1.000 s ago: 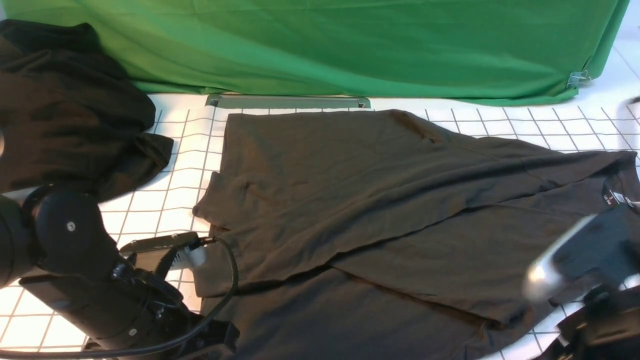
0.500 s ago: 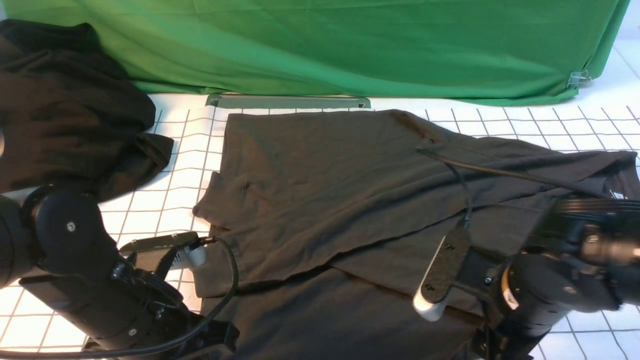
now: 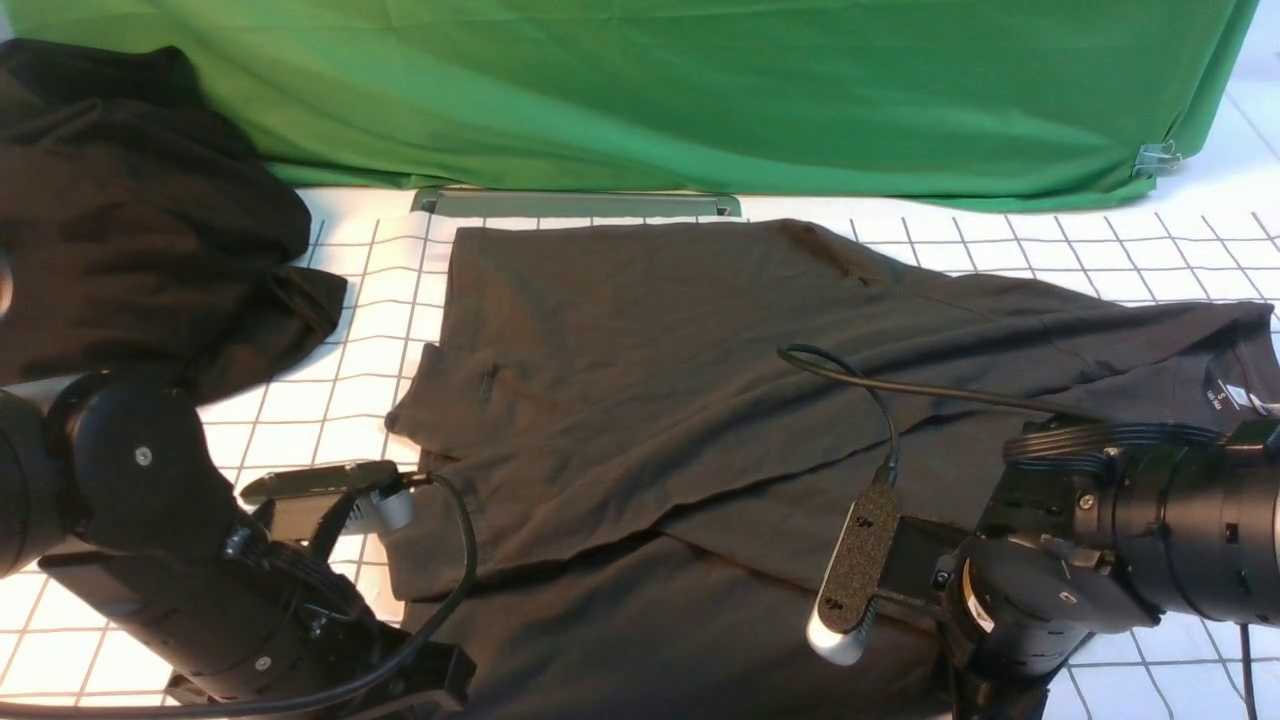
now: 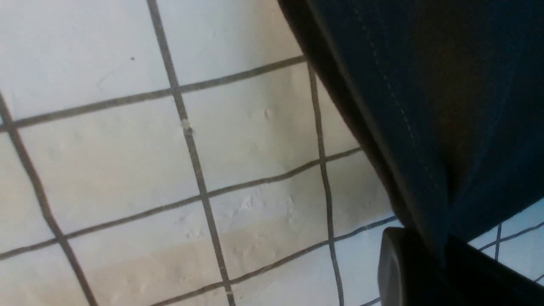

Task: Fold a long-sleeved shirt over a white checkered tablecloth.
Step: 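Grasp the near edge of the shirt at its hem and shoulder corners, then fold the black garment in half by bringing its near edge over to the far edge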

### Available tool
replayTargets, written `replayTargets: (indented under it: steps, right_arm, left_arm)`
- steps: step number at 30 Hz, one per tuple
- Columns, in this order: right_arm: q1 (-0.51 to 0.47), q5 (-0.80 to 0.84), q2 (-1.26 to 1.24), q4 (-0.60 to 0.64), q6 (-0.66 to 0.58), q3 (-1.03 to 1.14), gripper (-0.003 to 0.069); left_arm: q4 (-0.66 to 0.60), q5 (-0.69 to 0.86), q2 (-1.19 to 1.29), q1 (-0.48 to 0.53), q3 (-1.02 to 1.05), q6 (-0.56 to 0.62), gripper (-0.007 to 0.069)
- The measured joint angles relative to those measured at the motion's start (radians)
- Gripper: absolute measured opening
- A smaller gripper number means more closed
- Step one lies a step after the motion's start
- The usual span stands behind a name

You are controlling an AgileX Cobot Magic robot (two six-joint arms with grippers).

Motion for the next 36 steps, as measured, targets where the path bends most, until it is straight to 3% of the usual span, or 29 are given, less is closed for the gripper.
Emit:
replayTargets:
  steps: [3, 7, 20, 29, 36]
  right_arm:
    - [0.0, -0.002, 0.001, -0.006, 0.0, 0.0, 0.011]
    - [0.0, 0.011, -0.006, -0.005, 0.003, -0.004, 0.0029]
    - [-0.016, 0.239, -0.184, 0.031, 0.006, -0.148, 0.0021]
    - [-0.202, 0.2, -0.123, 0.128, -0.03, -0.342, 0.002]
    - [-0.32, 0.2, 0.026, 0.25, -0.098, -0.574, 0.002]
  left_arm:
    - [0.0, 0.0, 0.0, 0.0, 0.0, 0.0, 0.002]
    - [-0.001, 0.014, -0.005, 0.0, -0.007, 0.0, 0.002]
    - [0.001, 0.157, -0.112, 0.0, -0.243, 0.0, 0.002]
    - [-0.001, 0.046, -0.024, 0.017, -0.377, -0.082, 0.002]
    - [-0.077, 0.016, 0.142, 0.176, -0.53, -0.085, 0.002]
